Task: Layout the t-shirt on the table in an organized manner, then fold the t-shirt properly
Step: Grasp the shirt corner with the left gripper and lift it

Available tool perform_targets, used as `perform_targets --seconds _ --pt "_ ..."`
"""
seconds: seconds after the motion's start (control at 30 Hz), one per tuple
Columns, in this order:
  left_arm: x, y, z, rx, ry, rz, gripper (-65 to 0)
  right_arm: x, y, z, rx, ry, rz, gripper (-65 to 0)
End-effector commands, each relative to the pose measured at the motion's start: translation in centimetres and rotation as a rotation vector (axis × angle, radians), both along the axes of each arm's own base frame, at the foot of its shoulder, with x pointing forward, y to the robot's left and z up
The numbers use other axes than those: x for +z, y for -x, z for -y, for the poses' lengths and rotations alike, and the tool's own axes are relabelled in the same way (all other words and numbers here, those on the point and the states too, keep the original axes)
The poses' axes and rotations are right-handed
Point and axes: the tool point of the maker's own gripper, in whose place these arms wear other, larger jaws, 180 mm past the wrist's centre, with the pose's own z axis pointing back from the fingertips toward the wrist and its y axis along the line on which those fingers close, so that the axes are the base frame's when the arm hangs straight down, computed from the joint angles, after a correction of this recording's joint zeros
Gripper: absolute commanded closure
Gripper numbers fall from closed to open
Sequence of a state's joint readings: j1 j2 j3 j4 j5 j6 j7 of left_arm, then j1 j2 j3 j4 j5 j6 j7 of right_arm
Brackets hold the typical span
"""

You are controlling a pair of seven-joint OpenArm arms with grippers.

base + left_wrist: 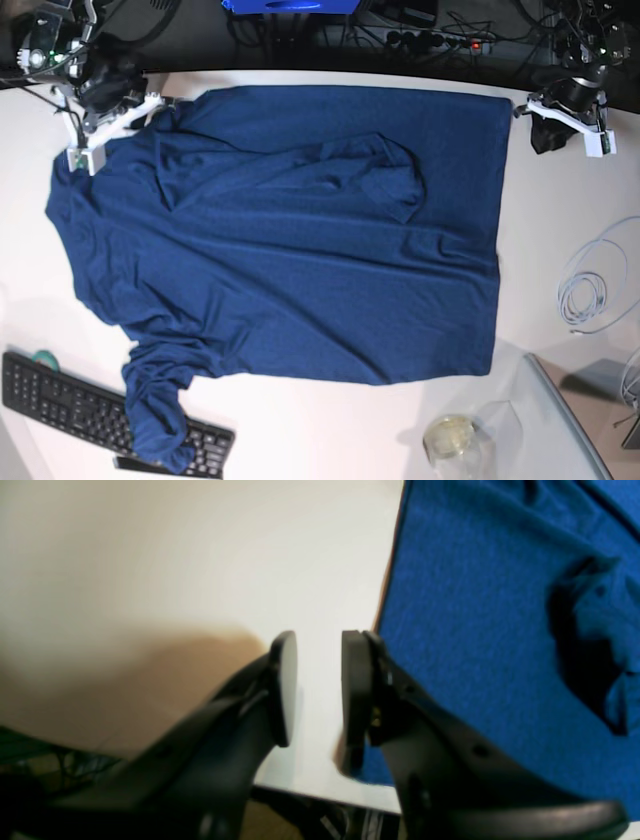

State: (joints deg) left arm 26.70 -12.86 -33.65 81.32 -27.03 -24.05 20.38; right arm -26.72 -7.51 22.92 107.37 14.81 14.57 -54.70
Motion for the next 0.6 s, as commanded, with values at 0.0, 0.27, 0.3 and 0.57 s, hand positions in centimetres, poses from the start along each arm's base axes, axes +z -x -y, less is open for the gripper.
perform_targets --seconds 0.0,0.27,0.3,0.57 --pt "1.0 -0.5 -0.5 -0.009 -0.015 0.032 -14.6 0.3 0.0 -0.1 0.012 -0.003 -0.005 0.0" --pt "0.0 -0.9 -0.4 0.012 0.012 0.029 -14.6 0.7 0.5 1.8 0.05 0.043 -0.089 0.0" --pt "-0.2 -0.9 -0.3 0.008 0.02 0.028 -14.6 0.8 0.4 1.9 0.05 0.045 -0.084 0.0" --pt "-0.7 -0.7 1.0 -0.013 0.057 0.031 -14.5 0.7 0.1 1.6 0.052 0.042 -0.062 0.0"
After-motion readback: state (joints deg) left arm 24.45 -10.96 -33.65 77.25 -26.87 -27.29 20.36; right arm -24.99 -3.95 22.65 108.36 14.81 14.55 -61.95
